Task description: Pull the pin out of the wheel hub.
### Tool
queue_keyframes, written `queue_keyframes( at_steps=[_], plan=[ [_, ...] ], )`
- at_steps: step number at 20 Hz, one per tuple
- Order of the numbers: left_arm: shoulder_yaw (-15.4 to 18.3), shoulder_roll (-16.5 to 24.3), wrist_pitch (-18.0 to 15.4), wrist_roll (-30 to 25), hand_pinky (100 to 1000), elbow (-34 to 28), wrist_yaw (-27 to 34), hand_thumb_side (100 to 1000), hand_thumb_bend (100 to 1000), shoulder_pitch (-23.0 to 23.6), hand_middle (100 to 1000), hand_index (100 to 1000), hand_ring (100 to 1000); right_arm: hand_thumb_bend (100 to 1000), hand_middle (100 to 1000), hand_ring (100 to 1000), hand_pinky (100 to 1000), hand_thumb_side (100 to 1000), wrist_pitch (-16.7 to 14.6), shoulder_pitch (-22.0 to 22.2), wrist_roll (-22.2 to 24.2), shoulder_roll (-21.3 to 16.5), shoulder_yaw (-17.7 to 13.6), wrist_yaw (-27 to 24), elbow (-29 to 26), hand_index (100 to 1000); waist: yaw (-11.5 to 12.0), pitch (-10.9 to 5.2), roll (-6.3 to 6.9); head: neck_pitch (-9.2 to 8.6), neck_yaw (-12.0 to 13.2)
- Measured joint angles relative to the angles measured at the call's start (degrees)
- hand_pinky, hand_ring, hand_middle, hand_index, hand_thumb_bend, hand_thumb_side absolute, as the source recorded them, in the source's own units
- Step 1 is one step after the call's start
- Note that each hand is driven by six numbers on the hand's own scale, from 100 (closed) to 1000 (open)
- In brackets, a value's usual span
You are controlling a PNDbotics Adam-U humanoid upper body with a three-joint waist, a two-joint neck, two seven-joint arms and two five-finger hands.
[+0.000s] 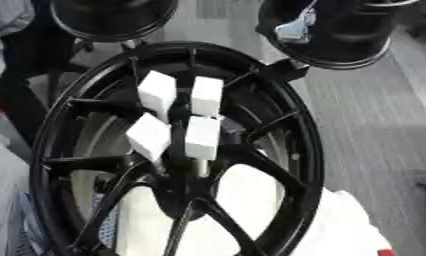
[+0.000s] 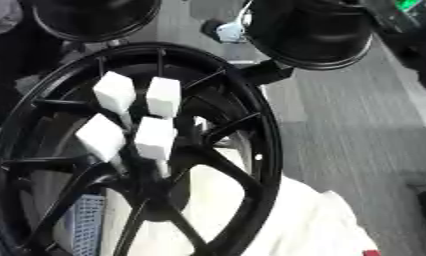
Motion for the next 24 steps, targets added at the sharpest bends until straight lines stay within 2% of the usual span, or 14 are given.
queue_keyframes(
  at_steps=[9, 13, 24],
  plan=[
    [-0.4, 0.0, 0.4, -0.5, 821, -0.3, 0.0, 544, 805, 0.0, 866, 936, 858, 232, 838, 888, 916, 430, -0.3, -1.0, 8.3, 1.4, 1.9, -5.3, -3.3, 879, 0.3, -0.23, -0.16, 0.13, -0.3],
    [-0.6, 0.0, 0.6, -0.7, 821, -0.5, 0.0, 544, 800, 0.1, 866, 936, 858, 245, 852, 904, 924, 365, -0.3, -1.5, 9.1, 2.2, 3.2, -6.6, -4.4, 885, 0.6, -0.80, -0.20, 0.57, -0.8],
    [-0.9, -0.1, 0.7, -1.2, 821, -0.5, 0.0, 544, 794, 0.1, 862, 936, 857, 254, 853, 908, 924, 288, -2.4, -1.5, 8.8, 5.3, 4.8, -6.2, -2.6, 873, 1.7, -0.84, -0.27, 0.60, -2.5]
  ],
)
